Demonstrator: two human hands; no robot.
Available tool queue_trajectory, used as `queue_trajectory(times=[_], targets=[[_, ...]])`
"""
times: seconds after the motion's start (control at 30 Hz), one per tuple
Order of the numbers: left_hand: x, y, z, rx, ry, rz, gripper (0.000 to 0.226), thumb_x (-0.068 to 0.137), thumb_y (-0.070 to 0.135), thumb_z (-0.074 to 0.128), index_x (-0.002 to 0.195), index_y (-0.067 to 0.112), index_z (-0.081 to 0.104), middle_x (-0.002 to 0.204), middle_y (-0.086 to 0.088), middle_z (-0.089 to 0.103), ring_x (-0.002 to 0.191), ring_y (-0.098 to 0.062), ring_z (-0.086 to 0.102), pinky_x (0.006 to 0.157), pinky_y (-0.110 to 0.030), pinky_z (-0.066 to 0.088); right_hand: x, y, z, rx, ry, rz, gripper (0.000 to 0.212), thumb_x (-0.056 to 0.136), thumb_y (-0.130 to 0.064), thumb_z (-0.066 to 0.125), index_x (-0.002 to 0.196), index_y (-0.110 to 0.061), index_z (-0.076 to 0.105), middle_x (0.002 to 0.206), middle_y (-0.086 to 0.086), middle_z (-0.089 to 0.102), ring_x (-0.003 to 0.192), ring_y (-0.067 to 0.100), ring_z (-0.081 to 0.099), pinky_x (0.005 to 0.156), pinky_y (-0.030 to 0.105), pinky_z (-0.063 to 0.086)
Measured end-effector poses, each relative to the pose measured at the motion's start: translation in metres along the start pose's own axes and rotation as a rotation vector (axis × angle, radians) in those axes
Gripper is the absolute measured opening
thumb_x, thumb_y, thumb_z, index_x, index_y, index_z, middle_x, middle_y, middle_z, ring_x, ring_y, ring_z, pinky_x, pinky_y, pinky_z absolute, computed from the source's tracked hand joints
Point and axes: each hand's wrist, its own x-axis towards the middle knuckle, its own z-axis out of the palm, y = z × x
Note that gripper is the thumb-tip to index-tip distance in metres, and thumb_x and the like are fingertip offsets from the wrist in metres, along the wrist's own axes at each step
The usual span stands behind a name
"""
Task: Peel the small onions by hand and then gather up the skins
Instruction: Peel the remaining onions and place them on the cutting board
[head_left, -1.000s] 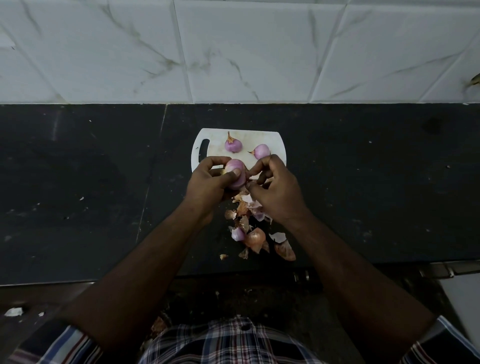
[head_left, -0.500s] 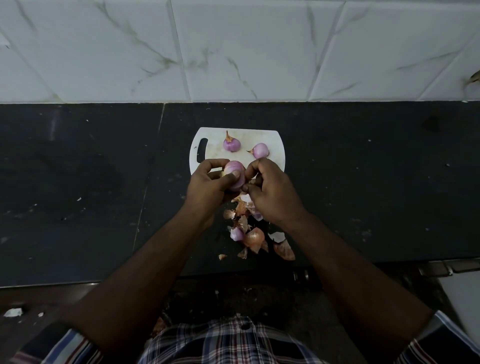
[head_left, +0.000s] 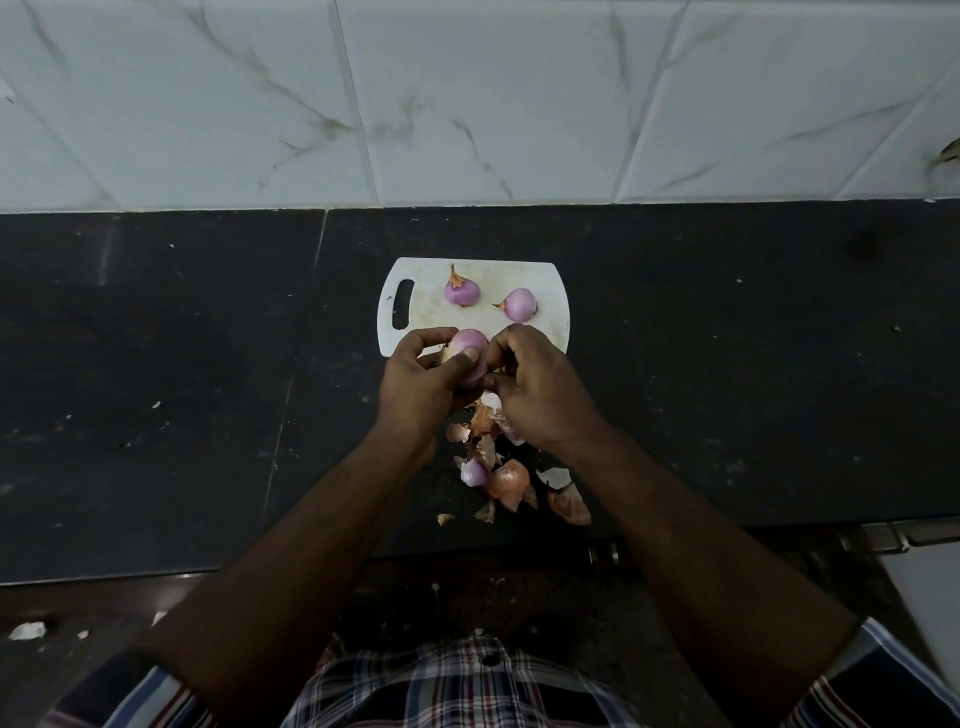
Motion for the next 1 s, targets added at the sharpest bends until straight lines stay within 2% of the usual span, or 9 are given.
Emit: queue_trajectory(times=[0.07,0.2,0.23,0.37,0.53,0.7,0.9,1.0], targets=[[0.0006,-0.0009,-0.0002,-0.009,0.002,-0.008,0.031,0.090,0.009,0.073,0.119,0.011,0.061,0.107,-0.019,0.073,0.086,-0.030,0.076,0.075,-0.041,0.062,0.0007,-0.0006,-0.0026,0.028,-0.001,0.016,0.018,0.086,-0.011,0.070,0.093,-0.017,0.054,0.094,-0.004,0.057,0.088,0.012,0.058,0.080,0.039,0.054],[0.0034,0.0007,-0.0034,-0.043,0.004,-0.034,0.030,0.091,0.008,0.071,0.118,0.012,0.059,0.109,-0.020,0.072,0.087,-0.031,0.076,0.083,-0.049,0.061,-0.0011,-0.0014,-0.0097,0.090,0.080,0.047,0.028,0.082,-0.016,0.078,0.107,-0.017,0.065,0.105,-0.005,0.059,0.093,0.005,0.059,0.078,0.014,0.051],[0.0042,0.0012,-0.0041,-0.038,0.001,-0.036,0.030,0.091,0.008,0.071,0.118,0.012,0.059,0.111,-0.020,0.072,0.088,-0.032,0.076,0.085,-0.051,0.061,-0.0014,-0.0007,-0.0101,0.083,0.088,0.046,0.030,0.081,-0.018,0.079,0.109,-0.017,0.067,0.107,-0.004,0.060,0.095,0.006,0.060,0.079,0.014,0.052],[0.0048,0.0020,-0.0040,-0.032,-0.001,-0.038,0.032,0.090,0.009,0.072,0.119,0.013,0.059,0.113,-0.020,0.071,0.091,-0.032,0.076,0.086,-0.052,0.060,-0.0024,-0.0006,-0.0058,0.030,0.125,0.053,0.024,0.081,-0.021,0.080,0.103,-0.017,0.072,0.103,-0.002,0.064,0.092,0.011,0.065,0.082,0.029,0.057],[0.0050,0.0007,-0.0061,-0.023,-0.002,-0.028,0.033,0.089,0.010,0.074,0.119,0.013,0.060,0.112,-0.020,0.071,0.092,-0.035,0.075,0.086,-0.053,0.060,-0.0022,-0.0018,-0.0047,0.035,0.098,0.091,0.021,0.081,-0.023,0.081,0.097,-0.016,0.069,0.097,-0.003,0.065,0.085,0.009,0.063,0.077,0.028,0.056],[0.0020,-0.0006,-0.0031,-0.023,0.000,-0.018,0.033,0.090,0.009,0.073,0.120,0.011,0.060,0.109,-0.020,0.072,0.088,-0.034,0.076,0.078,-0.043,0.061,0.0014,-0.0013,-0.0068,0.083,0.025,0.164,0.019,0.081,-0.022,0.080,0.094,-0.015,0.068,0.090,-0.005,0.070,0.083,0.012,0.066,0.077,0.035,0.057],[-0.0006,0.0023,-0.0008,-0.041,0.010,-0.008,0.033,0.090,0.010,0.073,0.119,0.011,0.059,0.110,-0.022,0.071,0.090,-0.033,0.075,0.081,-0.047,0.062,-0.0005,-0.0031,-0.0034,0.054,0.013,0.113,0.013,0.086,-0.021,0.075,0.085,-0.014,0.065,0.083,-0.002,0.068,0.079,0.014,0.064,0.075,0.038,0.055],[-0.0008,0.0065,-0.0027,-0.032,-0.010,0.002,0.034,0.090,0.010,0.073,0.120,0.011,0.058,0.110,-0.020,0.071,0.090,-0.030,0.076,0.082,-0.049,0.062,-0.0031,-0.0036,-0.0034,0.072,0.057,0.090,0.013,0.086,-0.021,0.074,0.087,-0.013,0.065,0.087,-0.002,0.066,0.082,0.013,0.063,0.074,0.033,0.054]])
